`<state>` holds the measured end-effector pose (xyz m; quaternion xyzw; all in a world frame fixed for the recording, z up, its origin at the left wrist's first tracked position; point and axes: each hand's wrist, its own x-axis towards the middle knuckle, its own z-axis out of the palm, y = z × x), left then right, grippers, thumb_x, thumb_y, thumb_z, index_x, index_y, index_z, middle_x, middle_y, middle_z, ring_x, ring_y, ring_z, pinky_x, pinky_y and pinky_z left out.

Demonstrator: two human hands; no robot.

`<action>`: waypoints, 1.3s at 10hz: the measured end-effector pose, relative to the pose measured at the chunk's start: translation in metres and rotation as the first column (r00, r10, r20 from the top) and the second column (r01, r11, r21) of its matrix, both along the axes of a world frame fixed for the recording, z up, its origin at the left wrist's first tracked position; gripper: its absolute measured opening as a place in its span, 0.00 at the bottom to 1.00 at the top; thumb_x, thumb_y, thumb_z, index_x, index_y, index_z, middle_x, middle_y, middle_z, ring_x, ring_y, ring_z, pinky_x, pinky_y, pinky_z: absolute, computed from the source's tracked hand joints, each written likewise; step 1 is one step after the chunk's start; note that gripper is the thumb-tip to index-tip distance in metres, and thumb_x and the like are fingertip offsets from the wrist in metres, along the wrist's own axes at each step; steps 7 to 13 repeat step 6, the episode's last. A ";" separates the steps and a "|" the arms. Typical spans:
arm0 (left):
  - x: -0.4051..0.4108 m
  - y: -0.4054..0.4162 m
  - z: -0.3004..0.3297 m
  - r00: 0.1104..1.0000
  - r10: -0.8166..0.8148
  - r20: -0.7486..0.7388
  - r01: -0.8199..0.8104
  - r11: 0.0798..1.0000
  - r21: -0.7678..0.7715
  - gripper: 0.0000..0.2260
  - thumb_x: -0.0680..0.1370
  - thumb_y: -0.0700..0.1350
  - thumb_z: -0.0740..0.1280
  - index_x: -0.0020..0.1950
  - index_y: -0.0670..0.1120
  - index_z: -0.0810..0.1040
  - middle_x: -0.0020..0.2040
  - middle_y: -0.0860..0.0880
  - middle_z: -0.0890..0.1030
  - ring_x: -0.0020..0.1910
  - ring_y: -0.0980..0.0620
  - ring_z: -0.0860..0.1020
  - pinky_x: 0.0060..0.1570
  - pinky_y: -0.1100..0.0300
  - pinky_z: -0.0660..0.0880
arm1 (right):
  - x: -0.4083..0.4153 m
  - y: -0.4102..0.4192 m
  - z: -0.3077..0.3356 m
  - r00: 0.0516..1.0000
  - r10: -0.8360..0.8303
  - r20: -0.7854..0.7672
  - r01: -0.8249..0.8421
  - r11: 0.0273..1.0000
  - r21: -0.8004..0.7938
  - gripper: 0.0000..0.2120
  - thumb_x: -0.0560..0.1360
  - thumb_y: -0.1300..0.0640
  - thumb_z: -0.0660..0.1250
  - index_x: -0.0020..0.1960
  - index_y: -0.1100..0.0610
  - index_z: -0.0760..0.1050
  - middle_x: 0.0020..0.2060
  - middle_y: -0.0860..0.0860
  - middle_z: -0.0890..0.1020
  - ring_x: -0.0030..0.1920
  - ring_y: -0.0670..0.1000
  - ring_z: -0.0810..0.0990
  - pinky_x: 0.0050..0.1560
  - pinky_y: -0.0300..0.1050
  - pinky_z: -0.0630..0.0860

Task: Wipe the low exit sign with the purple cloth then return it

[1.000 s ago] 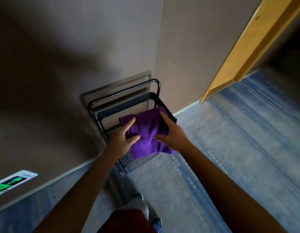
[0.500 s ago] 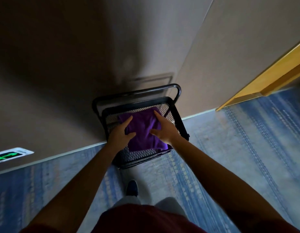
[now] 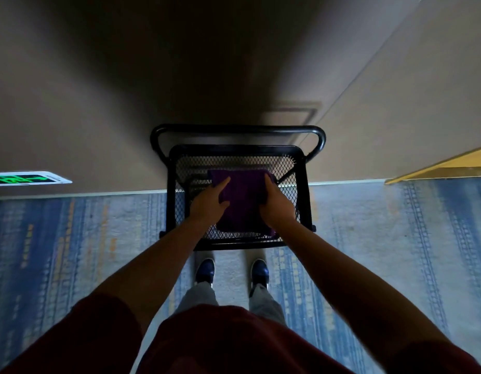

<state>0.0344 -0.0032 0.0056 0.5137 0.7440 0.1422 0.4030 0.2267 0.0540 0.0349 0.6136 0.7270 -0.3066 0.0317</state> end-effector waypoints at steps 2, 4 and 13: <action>-0.001 0.013 -0.009 0.986 0.122 -0.115 -0.121 0.993 0.017 0.29 0.79 0.39 0.69 0.79 0.55 0.69 0.82 0.47 0.60 0.75 0.43 0.71 0.69 0.49 0.73 | 0.008 0.025 -0.005 0.991 0.044 -0.129 -0.047 0.999 -0.019 0.39 0.75 0.57 0.71 0.82 0.49 0.58 0.74 0.55 0.74 0.67 0.62 0.79 0.60 0.59 0.82; -0.001 -0.001 0.005 0.977 0.181 -0.116 -0.176 0.983 0.048 0.30 0.76 0.42 0.72 0.77 0.56 0.71 0.81 0.48 0.61 0.65 0.39 0.78 0.62 0.44 0.78 | 0.028 0.046 -0.003 0.994 0.080 -0.073 -0.091 0.984 -0.152 0.45 0.76 0.55 0.72 0.85 0.52 0.50 0.82 0.56 0.60 0.75 0.64 0.71 0.68 0.65 0.76; 0.007 -0.013 0.020 0.940 0.251 -0.231 -0.231 0.967 0.112 0.28 0.77 0.45 0.72 0.77 0.56 0.71 0.81 0.49 0.62 0.71 0.42 0.75 0.59 0.48 0.77 | 0.047 0.057 0.022 0.981 0.132 -0.142 -0.139 0.990 -0.040 0.38 0.75 0.56 0.71 0.81 0.55 0.59 0.79 0.56 0.66 0.71 0.63 0.76 0.64 0.59 0.79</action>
